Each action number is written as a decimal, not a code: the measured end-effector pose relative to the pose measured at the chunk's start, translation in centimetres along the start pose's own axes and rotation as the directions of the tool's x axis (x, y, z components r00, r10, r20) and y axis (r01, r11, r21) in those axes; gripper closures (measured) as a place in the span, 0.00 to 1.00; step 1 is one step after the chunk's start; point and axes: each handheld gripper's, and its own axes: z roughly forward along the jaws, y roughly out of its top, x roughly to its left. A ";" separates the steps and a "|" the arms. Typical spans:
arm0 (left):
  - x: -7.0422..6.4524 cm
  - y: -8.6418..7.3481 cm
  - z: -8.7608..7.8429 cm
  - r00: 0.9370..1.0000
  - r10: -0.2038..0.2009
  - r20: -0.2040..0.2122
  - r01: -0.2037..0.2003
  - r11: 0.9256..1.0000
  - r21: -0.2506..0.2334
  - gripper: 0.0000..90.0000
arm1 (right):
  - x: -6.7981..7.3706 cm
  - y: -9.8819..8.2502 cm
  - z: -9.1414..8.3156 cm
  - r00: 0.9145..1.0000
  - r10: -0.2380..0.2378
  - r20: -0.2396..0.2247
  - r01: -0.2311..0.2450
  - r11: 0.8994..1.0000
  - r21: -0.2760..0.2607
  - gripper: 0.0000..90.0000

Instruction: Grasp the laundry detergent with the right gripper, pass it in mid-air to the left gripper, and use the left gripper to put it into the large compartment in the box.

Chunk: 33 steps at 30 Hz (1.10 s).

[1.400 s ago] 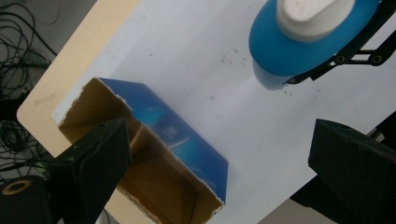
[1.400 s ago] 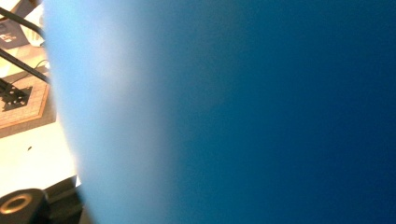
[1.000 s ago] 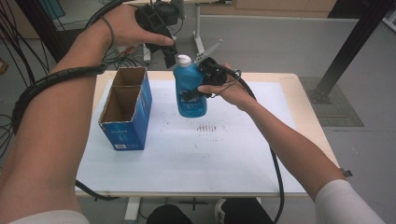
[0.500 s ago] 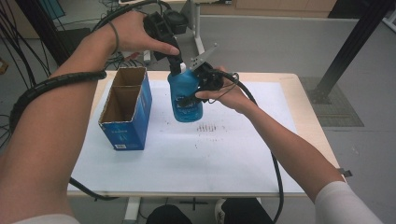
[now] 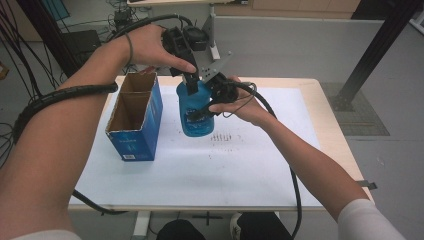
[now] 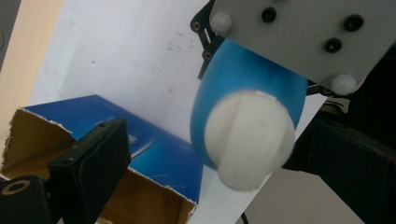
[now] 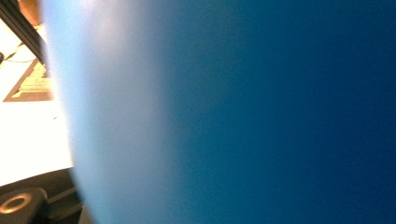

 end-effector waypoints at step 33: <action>-1.3 0.8 2.3 0.996 0.076 0.044 -0.077 0.996 0.033 0.08 | 1.4 0.1 -0.8 1.000 -0.012 -0.021 0.011 0.999 -0.042 0.48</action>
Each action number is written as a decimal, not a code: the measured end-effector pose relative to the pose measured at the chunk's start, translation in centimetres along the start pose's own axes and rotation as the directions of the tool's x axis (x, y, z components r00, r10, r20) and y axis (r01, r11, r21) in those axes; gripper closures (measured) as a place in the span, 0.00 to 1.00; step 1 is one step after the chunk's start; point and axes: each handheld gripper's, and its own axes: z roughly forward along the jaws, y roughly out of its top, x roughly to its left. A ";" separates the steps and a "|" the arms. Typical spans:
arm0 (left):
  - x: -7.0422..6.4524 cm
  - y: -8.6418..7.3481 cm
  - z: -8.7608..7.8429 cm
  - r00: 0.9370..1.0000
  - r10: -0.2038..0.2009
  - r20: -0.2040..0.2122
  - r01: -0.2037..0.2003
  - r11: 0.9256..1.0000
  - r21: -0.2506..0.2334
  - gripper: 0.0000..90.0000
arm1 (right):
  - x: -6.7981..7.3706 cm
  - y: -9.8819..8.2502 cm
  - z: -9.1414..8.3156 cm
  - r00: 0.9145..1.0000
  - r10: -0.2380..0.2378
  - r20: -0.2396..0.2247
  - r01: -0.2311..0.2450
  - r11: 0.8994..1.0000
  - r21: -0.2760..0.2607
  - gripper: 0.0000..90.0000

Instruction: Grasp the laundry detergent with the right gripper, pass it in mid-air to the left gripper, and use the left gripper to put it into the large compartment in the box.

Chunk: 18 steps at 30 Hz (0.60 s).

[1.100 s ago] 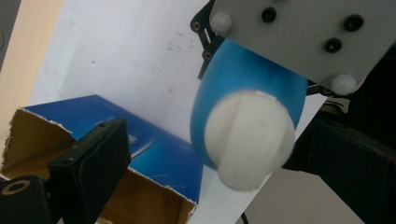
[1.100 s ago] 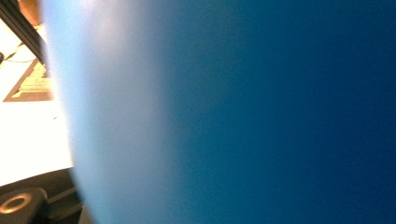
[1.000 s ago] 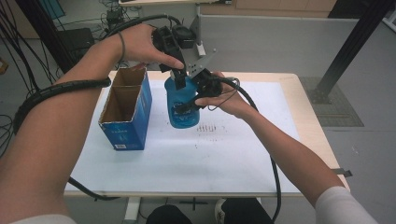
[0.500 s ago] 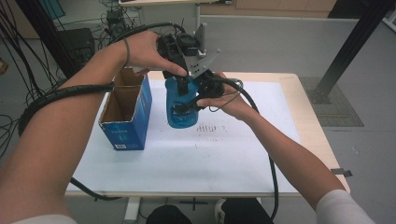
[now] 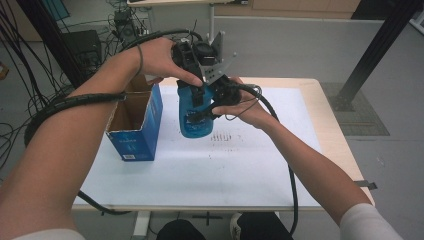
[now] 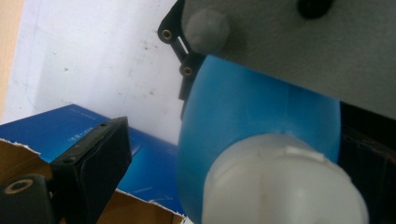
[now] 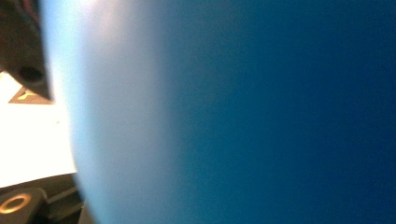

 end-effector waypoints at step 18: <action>-0.4 -0.3 0.3 1.000 0.026 -0.016 -0.026 1.000 -0.002 0.08 | -0.4 0.1 0.4 0.999 -0.050 0.003 0.050 0.998 -0.030 0.48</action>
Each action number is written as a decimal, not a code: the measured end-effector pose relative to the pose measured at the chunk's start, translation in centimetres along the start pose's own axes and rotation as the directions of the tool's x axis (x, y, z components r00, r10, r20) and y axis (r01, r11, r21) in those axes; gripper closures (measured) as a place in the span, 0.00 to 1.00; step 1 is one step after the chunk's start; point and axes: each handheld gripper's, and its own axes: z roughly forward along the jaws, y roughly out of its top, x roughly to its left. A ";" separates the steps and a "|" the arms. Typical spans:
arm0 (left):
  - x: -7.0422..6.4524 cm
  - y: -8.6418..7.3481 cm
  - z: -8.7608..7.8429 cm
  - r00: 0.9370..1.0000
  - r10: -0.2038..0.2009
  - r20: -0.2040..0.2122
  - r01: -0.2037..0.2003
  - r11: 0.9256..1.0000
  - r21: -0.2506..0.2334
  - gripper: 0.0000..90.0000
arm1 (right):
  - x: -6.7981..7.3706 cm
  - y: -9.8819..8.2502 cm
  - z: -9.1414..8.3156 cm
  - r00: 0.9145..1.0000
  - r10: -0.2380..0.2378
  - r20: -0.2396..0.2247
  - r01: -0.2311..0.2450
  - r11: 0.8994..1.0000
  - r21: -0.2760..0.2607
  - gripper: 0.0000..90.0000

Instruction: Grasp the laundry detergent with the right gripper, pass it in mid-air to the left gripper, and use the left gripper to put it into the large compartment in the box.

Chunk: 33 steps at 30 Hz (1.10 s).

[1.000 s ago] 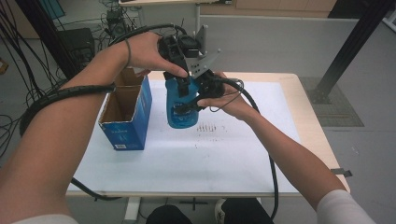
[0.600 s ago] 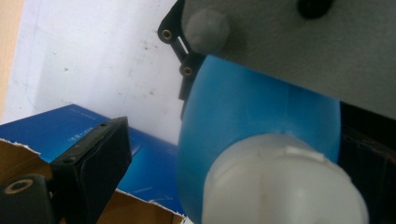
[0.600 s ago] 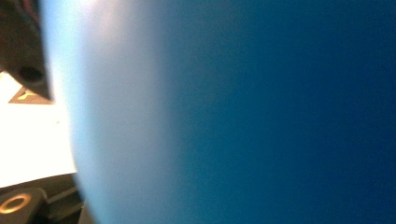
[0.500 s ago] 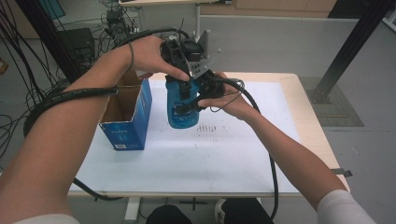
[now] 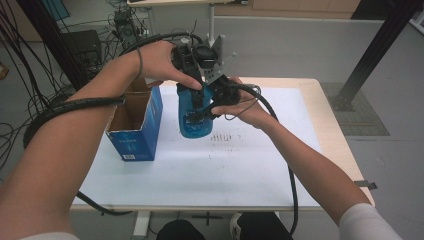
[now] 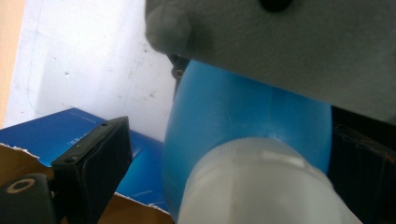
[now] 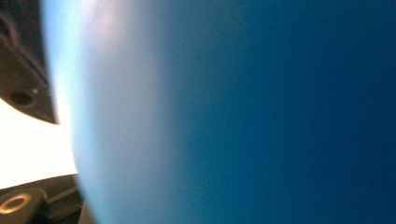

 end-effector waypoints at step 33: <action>-0.2 -0.7 -0.3 1.000 -0.003 -0.004 0.003 1.000 -0.022 0.08 | 0.1 0.4 0.4 1.000 -0.007 -0.004 0.007 1.000 0.002 0.48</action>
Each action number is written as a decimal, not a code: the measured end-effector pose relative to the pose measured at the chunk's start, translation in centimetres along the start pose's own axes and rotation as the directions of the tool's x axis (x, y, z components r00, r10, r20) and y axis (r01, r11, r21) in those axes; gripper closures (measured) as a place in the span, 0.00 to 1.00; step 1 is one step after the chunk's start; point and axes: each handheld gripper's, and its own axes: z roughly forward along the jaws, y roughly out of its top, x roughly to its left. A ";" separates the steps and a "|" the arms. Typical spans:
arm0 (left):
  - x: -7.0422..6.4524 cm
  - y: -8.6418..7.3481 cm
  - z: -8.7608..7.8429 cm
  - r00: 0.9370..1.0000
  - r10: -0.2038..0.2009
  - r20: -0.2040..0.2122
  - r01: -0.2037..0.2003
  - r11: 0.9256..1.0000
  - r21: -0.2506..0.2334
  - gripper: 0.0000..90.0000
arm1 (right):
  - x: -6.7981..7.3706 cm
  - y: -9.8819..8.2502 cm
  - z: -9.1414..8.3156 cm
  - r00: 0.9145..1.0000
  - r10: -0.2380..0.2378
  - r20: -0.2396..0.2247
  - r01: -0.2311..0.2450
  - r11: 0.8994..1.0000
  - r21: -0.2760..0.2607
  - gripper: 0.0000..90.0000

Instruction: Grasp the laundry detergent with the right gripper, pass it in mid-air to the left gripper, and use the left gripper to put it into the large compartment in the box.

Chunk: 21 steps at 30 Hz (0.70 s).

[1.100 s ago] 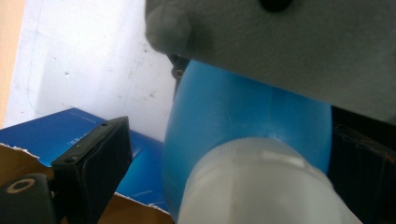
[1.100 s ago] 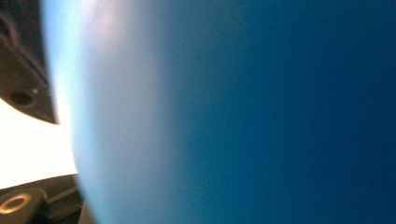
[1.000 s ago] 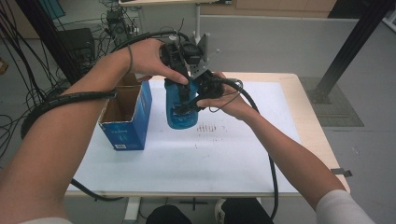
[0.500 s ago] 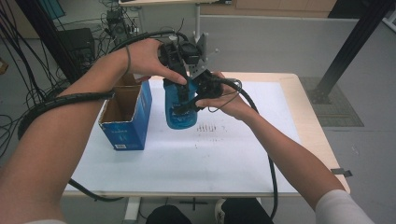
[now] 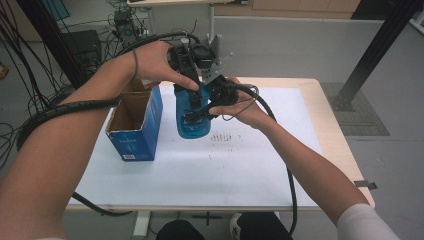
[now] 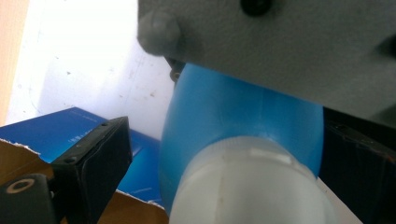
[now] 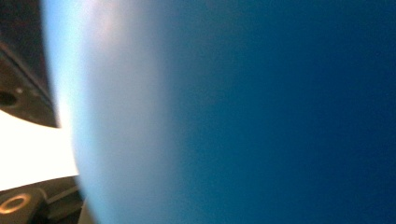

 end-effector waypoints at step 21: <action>0.0 -0.1 0.1 1.000 -0.002 0.001 0.002 1.000 -0.003 0.08 | 0.0 0.0 0.0 1.000 0.009 -0.001 -0.009 1.000 0.002 0.48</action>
